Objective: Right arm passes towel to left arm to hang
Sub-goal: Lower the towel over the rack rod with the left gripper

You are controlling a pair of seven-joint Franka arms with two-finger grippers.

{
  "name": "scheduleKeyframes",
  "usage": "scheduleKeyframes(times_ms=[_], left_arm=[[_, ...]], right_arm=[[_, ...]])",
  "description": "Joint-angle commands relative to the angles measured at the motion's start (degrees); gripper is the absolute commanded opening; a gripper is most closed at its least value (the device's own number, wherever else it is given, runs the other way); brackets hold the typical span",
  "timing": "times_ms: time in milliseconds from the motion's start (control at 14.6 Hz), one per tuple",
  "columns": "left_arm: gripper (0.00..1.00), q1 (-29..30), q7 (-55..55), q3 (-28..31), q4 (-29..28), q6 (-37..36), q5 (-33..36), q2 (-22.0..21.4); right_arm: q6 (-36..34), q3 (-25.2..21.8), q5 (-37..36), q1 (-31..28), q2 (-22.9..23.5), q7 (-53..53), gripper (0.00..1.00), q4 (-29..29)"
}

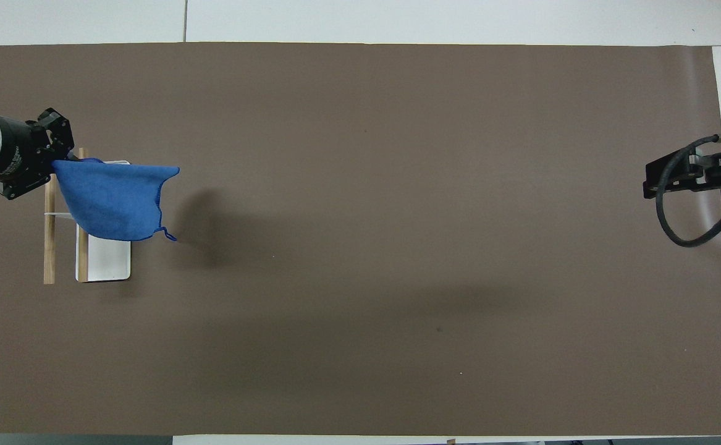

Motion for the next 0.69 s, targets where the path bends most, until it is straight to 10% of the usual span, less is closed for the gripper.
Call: scheduleKeyframes(times_ms=[0, 618], left_arm=[[0.00, 4.57, -9.44, -0.41, -0.19, -1.91, 1.14, -1.03], [0.00, 14.87, -10.08, -0.41, -5.82, 0.97, 1.14, -3.14]], right_arm=[[0.27, 0.43, 0.26, -1.30, -0.63, -4.68, 1.00, -0.64], [0.89, 0.43, -0.19, -2.53, -1.07, -6.73, 1.00, -1.96]])
